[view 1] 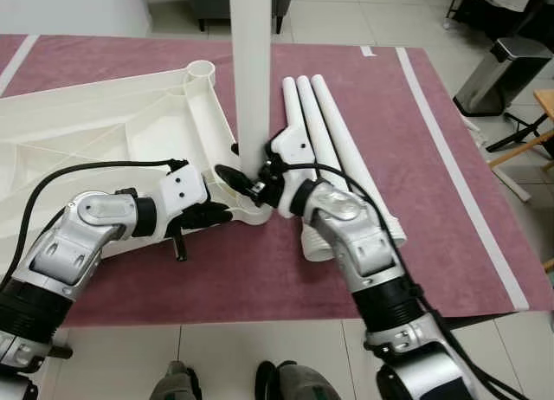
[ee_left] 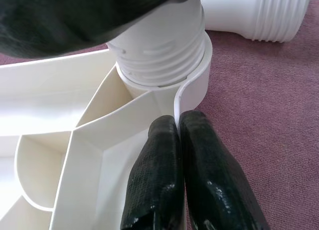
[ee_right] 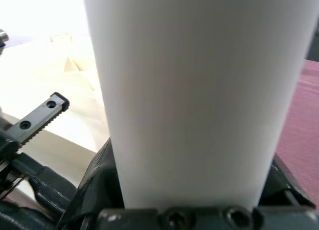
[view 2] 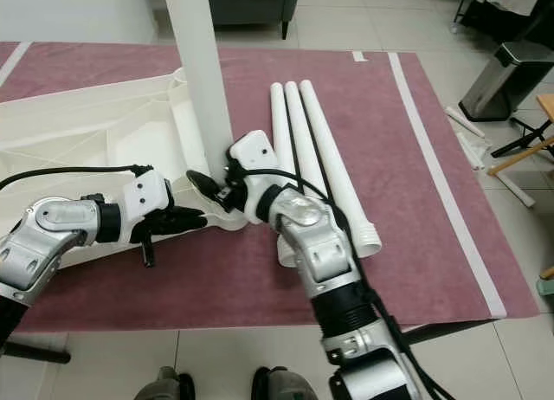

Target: Building children table

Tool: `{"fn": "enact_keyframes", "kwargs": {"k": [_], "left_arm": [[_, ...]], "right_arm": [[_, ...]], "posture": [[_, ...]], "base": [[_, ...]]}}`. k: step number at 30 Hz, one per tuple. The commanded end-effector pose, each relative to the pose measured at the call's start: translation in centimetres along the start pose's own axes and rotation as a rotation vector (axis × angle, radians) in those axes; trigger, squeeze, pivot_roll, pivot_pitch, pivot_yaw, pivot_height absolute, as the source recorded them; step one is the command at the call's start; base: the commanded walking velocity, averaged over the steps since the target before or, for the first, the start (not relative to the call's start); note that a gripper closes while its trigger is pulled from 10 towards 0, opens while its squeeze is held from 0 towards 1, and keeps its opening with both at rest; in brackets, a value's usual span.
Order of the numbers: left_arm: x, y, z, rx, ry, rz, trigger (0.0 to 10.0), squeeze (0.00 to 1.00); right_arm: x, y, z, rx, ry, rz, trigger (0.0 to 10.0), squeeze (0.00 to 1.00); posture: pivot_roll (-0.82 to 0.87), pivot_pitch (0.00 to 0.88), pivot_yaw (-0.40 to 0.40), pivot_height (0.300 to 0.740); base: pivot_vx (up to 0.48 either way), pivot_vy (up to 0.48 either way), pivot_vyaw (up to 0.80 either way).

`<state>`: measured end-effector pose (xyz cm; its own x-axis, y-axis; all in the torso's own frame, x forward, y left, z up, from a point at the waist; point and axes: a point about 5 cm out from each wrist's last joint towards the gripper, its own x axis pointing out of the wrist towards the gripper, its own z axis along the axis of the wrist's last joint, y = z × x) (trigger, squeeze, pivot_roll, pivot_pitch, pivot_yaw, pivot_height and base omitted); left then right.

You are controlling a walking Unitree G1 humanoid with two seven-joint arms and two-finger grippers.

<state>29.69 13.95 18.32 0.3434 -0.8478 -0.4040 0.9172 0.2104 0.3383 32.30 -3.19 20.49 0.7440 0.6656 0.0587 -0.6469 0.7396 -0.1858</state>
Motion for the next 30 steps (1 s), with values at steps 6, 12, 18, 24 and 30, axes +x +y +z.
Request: {"fn": "enact_keyframes", "kwargs": {"k": [6, 12, 18, 24, 30], "left_arm": [[1.8, -1.9, 2.4, 0.072, -0.115, -0.164, 0.0, 0.00], [1.8, -1.8, 2.3, 0.069, -0.116, -0.168, 0.0, 0.00], [1.8, -1.8, 2.1, 0.062, -0.110, -0.165, 0.0, 0.00], [2.2, -1.8, 0.8, 0.030, -0.079, -0.124, 0.0, 0.00], [2.9, -2.2, -0.6, 0.031, -0.030, -0.103, 0.0, 0.00]], "right_arm": [[0.0, -0.5, -4.9, 0.029, 0.285, -0.333, 0.0, 0.00], [0.7, 0.5, -4.0, 0.066, 0.238, -0.385, 4.2, 0.00], [0.8, 0.7, -3.1, 0.078, 0.162, -0.331, 10.0, 0.02], [0.3, 1.6, -1.4, 0.099, 0.032, -0.138, 10.0, 0.00], [-0.4, 1.8, -1.7, 0.119, 0.034, -0.060, 10.0, 0.00]], "posture": [[0.09, 0.168, -0.023, 0.740], [0.10, 0.175, -0.024, 0.740], [0.10, 0.175, -0.026, 0.740], [0.09, 0.177, -0.024, 0.740], [0.09, 0.182, -0.027, 0.740]], "base": [[0.000, 0.000, 0.00], [0.000, 0.000, 0.00], [0.000, 0.000, 0.00], [0.000, 0.000, 0.00], [0.000, 0.000, 0.00]]}}
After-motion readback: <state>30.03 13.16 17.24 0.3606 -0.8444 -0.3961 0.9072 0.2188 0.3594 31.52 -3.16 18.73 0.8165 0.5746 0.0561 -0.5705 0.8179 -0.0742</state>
